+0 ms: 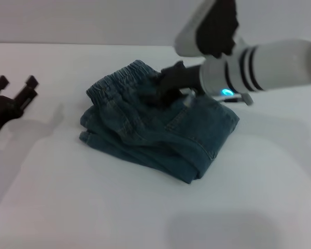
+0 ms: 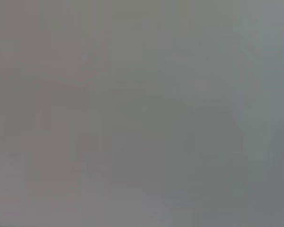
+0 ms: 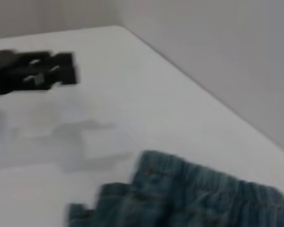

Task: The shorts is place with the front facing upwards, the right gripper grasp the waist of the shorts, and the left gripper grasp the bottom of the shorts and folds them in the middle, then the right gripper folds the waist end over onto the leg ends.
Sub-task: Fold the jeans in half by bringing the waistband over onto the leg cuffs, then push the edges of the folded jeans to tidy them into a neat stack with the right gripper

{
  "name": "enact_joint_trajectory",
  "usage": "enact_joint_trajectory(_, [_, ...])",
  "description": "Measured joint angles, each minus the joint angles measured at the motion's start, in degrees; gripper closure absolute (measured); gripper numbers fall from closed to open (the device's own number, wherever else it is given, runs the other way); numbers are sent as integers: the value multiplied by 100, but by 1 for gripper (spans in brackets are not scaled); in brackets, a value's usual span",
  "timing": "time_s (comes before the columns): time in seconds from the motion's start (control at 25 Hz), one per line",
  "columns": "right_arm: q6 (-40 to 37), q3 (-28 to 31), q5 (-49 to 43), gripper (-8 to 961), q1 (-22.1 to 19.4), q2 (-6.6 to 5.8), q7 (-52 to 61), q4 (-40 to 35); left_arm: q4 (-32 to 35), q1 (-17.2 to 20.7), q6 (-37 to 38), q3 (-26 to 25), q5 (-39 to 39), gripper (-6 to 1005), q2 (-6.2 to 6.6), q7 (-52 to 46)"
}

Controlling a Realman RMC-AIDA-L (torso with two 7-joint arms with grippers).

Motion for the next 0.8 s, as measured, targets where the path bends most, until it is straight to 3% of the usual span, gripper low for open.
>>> enact_joint_trajectory(0.16, [-853,14,-11,503,-850,-9,-1,-1189,109,-33,20,-325,-3,170,8,0])
enact_joint_trajectory(0.28, [-1849,148,-44,503,-1105,-24,156,-1736,181,-77,63,-494,-19,170,16,0])
enact_joint_trajectory(0.36, [-2665,335,-47,503,-1113,-39,341,-1836,192,-107,76,-585,-22,170,16,0])
enact_joint_trajectory(0.52, [-3569,561,-122,503,-1072,-53,602,-1790,190,-138,78,-616,-23,170,13,10])
enact_joint_trajectory(0.8, [-3743,613,-928,504,-1072,-45,1104,-1664,133,-144,59,-623,-22,170,-5,146])
